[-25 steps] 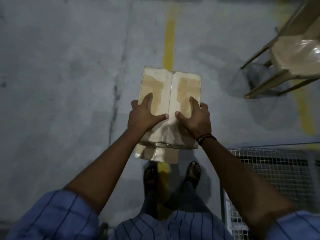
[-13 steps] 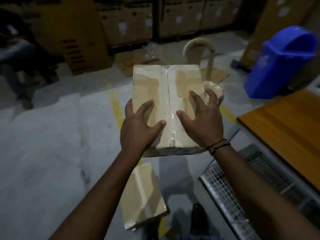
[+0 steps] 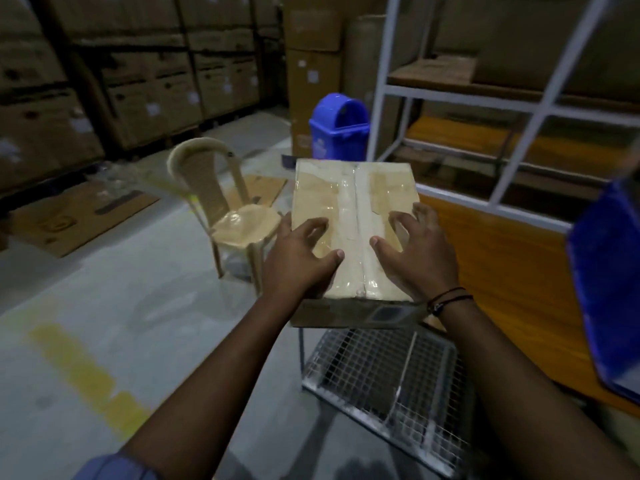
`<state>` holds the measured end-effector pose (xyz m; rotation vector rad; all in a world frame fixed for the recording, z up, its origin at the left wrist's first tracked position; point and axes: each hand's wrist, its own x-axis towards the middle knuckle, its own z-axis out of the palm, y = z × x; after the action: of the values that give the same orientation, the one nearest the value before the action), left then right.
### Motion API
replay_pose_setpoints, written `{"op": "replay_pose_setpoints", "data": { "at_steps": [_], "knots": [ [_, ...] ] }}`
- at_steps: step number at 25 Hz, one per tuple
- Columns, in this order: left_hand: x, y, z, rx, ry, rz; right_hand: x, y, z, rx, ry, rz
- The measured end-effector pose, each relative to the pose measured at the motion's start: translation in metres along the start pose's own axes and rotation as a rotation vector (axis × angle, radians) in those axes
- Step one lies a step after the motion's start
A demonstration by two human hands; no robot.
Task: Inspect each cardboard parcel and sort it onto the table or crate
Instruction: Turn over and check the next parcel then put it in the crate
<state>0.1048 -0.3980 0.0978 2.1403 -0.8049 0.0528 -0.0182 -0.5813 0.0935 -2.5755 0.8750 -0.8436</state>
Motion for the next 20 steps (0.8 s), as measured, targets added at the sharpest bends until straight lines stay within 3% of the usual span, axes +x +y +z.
{"op": "replay_pose_setpoints", "data": {
  "at_steps": [5, 11, 15, 20],
  "knots": [
    [0.033, 0.067, 0.098, -0.034, -0.209, 0.069, 0.025, 0.108, -0.045, -0.047, -0.074, 0.159],
    [0.053, 0.105, 0.176, 0.027, -0.358, 0.069, 0.059, 0.197, -0.065, -0.122, -0.279, 0.175],
    [0.085, 0.115, 0.194, 0.121, -0.390, 0.053, 0.063, 0.193, -0.060, -0.272, -0.293, 0.101],
    [0.146, 0.120, 0.216, 0.305, -0.458, 0.101, 0.032, 0.133, -0.036, -0.210, -0.447, -0.036]
  ]
}}
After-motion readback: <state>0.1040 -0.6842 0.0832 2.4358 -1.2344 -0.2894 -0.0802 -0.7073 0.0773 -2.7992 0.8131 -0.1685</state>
